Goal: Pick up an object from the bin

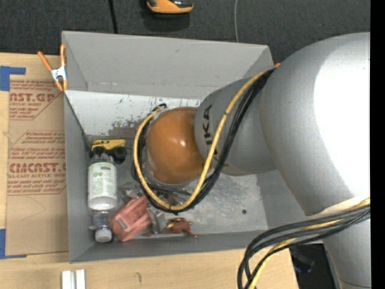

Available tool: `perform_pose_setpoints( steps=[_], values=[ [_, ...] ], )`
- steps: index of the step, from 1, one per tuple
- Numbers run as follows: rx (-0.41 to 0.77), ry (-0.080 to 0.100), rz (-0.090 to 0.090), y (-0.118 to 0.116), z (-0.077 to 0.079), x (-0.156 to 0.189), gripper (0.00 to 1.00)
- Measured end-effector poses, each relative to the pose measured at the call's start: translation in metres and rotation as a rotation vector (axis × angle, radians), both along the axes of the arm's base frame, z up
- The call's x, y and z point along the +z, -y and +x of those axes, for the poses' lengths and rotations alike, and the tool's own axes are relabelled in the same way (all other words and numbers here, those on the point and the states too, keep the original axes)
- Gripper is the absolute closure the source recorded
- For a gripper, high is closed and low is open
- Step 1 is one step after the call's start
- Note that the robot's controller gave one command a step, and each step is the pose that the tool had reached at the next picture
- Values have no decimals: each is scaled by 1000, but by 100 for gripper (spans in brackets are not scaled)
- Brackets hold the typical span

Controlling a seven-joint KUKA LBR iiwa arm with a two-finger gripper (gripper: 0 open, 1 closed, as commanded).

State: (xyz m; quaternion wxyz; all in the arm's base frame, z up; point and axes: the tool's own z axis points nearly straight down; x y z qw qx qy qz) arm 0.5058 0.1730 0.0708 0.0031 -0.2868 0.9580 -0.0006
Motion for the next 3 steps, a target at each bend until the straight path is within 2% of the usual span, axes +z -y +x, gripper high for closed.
perform_pose_setpoints(
  steps=[1, 3],
  values=[
    [0, -1, 0, 0, 0, 2, 100],
    [0, -10, -3, 0, -2, 28, 100]
  ],
)
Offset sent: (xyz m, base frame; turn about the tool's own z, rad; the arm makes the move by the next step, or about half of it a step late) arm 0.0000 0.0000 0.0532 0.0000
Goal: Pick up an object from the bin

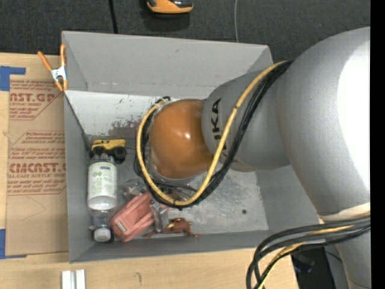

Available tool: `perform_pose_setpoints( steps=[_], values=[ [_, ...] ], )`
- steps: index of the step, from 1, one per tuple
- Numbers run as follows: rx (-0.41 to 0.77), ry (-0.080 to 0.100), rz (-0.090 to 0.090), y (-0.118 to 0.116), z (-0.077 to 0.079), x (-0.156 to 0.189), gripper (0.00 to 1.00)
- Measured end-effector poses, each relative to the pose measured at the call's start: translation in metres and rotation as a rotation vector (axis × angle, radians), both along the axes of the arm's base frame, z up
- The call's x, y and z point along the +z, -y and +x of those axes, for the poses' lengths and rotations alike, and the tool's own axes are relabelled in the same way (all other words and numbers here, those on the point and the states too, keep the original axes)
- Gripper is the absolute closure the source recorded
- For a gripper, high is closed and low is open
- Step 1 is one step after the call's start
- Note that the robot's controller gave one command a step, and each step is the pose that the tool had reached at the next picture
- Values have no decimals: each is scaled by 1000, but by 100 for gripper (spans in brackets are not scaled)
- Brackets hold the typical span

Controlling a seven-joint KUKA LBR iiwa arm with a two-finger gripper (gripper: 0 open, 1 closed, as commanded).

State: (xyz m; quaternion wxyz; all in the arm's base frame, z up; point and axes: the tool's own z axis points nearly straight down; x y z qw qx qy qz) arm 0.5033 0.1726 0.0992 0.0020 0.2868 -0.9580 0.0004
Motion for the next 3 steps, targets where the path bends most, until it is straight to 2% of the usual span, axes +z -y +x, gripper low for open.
perform_pose_setpoints(
  steps=[3],
  values=[
    [0, 0, 1, 0, 0, 39, 100]
  ],
)
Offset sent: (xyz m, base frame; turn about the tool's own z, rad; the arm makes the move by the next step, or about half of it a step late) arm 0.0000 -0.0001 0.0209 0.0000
